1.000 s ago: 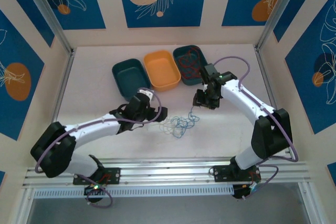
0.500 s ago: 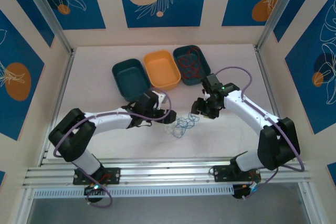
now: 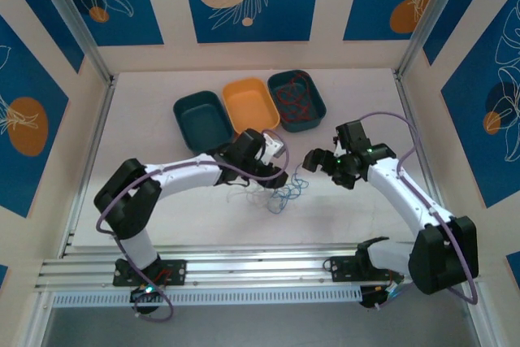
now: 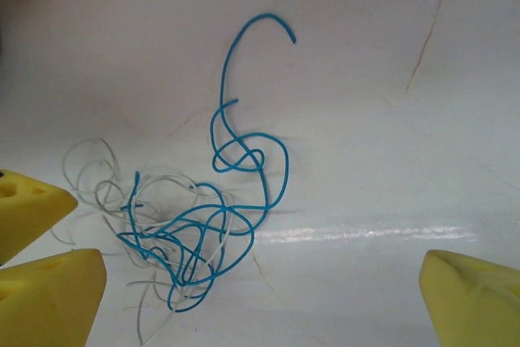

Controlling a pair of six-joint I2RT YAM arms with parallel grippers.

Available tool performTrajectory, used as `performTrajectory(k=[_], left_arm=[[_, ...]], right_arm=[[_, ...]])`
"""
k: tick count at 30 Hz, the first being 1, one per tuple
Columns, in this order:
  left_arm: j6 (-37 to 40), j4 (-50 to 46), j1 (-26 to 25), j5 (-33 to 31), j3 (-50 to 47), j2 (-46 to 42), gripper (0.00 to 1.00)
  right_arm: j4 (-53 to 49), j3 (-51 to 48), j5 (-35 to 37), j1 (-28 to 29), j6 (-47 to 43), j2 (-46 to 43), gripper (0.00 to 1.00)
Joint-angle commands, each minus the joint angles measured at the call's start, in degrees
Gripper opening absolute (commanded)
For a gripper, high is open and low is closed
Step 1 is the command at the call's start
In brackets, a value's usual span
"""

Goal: Untangle the cables

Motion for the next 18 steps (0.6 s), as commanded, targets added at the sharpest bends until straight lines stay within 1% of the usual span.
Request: performTrajectory(k=[1,3,5,7,10,13,15,16,18], left_arm=[[10.5,-9.6,-0.4,2.8,4.4,2.0,0.54],[13.5,-12.6,-0.4,3.8,6.3,3.1,0.54],[15.6,-14.7,-0.5,4.8,7.9,4.3,0.53],[17.1,-16.4,-0.4,5.4,9.1,5.5,0.52],[18.6,-18.2,-0.4,5.0,10.3,6.7,0.51],[19.9,-19.9,-0.4,3.7,11.3,7.7,0.49],[20.3,-20.3,-0.5,3.4,11.9,8.3,0.45],[20.2,-20.1,-0.5,3.4,12.0,8.4,0.44],[20.0,-19.2,-0.6,3.6,12.2,8.7,0.39]], right_arm=[[1.5,-1.3,-1.5,-1.7,-0.8,-3.3,0.99],[2.6,-2.2,-2.8,-2.9,-1.7,-5.4,0.99],[2.7,-2.9,-1.6,-3.8,-0.8,-7.4,0.99],[3.5,-3.5,-2.5,-4.9,-0.8,-9.4,0.99],[3.2,-3.7,-2.8,-7.0,-0.6,-11.0,0.99],[1.2,-3.4,-0.5,-8.8,-0.4,-10.9,0.99],[0.6,-3.3,1.2,-9.5,0.0,-10.8,0.99],[0.9,-3.5,1.6,-9.6,-0.3,-10.9,0.99],[2.4,-4.1,1.8,-9.6,-0.7,-11.5,0.99]])
